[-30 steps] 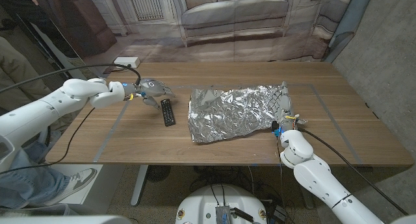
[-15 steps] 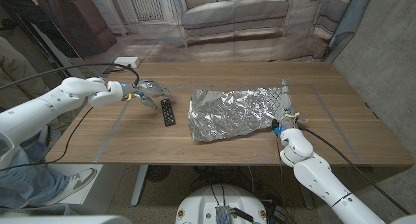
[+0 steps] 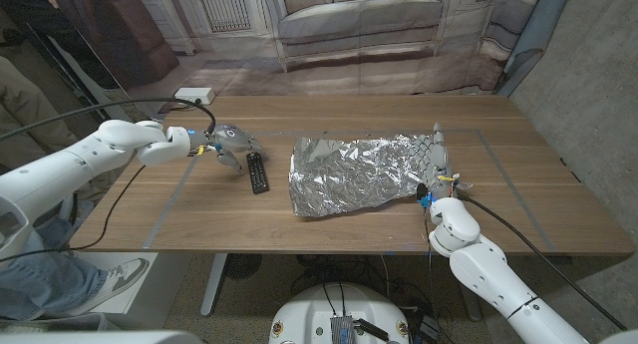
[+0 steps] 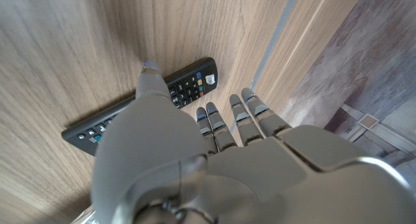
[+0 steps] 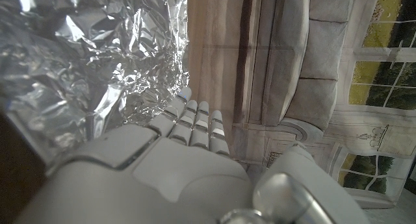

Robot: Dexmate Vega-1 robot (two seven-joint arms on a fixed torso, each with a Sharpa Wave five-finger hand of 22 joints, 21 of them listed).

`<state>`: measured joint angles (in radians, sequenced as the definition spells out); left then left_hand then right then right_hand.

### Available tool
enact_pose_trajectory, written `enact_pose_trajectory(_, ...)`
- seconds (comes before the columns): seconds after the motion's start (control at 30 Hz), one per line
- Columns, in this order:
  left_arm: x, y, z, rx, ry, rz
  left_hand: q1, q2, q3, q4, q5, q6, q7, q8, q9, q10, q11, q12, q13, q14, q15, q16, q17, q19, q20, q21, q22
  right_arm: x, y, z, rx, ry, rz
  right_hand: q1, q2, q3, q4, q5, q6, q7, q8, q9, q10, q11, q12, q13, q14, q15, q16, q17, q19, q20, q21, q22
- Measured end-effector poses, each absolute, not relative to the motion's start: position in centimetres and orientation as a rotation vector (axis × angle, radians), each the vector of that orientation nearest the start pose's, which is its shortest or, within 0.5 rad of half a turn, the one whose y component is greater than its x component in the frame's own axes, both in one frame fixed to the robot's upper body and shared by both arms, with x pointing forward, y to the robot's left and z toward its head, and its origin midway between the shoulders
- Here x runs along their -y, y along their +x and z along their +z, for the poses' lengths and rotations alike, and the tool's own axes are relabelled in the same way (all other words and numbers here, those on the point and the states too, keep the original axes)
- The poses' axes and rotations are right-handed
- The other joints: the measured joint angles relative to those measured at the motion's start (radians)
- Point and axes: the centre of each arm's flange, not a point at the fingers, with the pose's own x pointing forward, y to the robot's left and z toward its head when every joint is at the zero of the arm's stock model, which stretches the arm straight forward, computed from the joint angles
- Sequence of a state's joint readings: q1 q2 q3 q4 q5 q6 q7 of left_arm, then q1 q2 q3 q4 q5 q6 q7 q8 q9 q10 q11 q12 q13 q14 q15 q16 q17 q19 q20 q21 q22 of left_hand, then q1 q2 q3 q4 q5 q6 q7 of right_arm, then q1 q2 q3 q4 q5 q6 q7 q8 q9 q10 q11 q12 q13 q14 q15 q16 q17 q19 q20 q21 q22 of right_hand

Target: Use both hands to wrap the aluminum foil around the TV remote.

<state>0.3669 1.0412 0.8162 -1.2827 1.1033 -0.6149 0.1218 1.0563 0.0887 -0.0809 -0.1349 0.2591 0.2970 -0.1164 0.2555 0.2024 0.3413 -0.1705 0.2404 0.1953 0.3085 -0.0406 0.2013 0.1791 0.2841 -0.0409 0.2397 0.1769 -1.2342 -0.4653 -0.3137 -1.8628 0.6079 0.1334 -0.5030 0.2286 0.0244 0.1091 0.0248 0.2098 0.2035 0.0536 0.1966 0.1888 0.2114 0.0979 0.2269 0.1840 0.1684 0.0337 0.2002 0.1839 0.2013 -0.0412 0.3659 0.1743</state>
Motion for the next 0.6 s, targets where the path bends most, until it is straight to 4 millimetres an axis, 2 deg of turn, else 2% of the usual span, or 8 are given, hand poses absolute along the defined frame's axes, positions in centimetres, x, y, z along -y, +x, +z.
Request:
enact_pose_trajectory(0.2,-35.3,63.5,3.1,0.731,2.307,-0.33,0.004,0.004,-0.001,0.001,0.0,0.007,-0.007,0.004,0.0,0.007,0.001,0.0,0.0,0.001,0.0,0.0,0.0,0.007,0.0,0.0,0.0,23.3,55.0,-9.0,0.488,0.273,-0.047,0.0,0.0,0.0,0.0,0.0,0.0,0.0,0.0,0.0,0.0,0.0,0.0,0.0,0.0,0.0,0.0,0.0,0.0,0.0,0.0,0.0)
enact_pose_trajectory(0.4,-35.0,63.9,3.1,0.749,2.292,-0.343,0.004,0.004,-0.003,0.003,-0.003,0.011,-0.003,0.004,0.0,0.014,-0.003,-0.001,0.0,0.001,0.0,0.0,0.0,0.007,0.0,0.0,0.0,23.1,55.1,-9.0,0.486,0.27,-0.041,0.0,0.0,-0.004,-0.004,0.0,0.001,-0.001,0.0,0.0,0.0,0.0,0.0,0.0,0.0,0.0,0.0,0.0,0.004,0.004,0.0,0.0)
enact_pose_trajectory(0.6,-34.6,64.9,2.8,0.747,2.281,-0.374,0.008,0.008,-0.003,0.003,0.005,0.03,-0.003,0.004,0.0,0.031,-0.001,-0.001,0.0,0.026,0.0,0.0,0.0,0.024,-0.001,0.0,0.0,22.9,55.1,-8.9,0.484,0.265,-0.038,0.0,0.0,-0.004,-0.004,0.0,0.005,-0.005,0.0,0.0,0.0,0.0,0.0,0.0,0.0,0.0,0.0,0.0,0.007,0.007,-0.004,0.0)
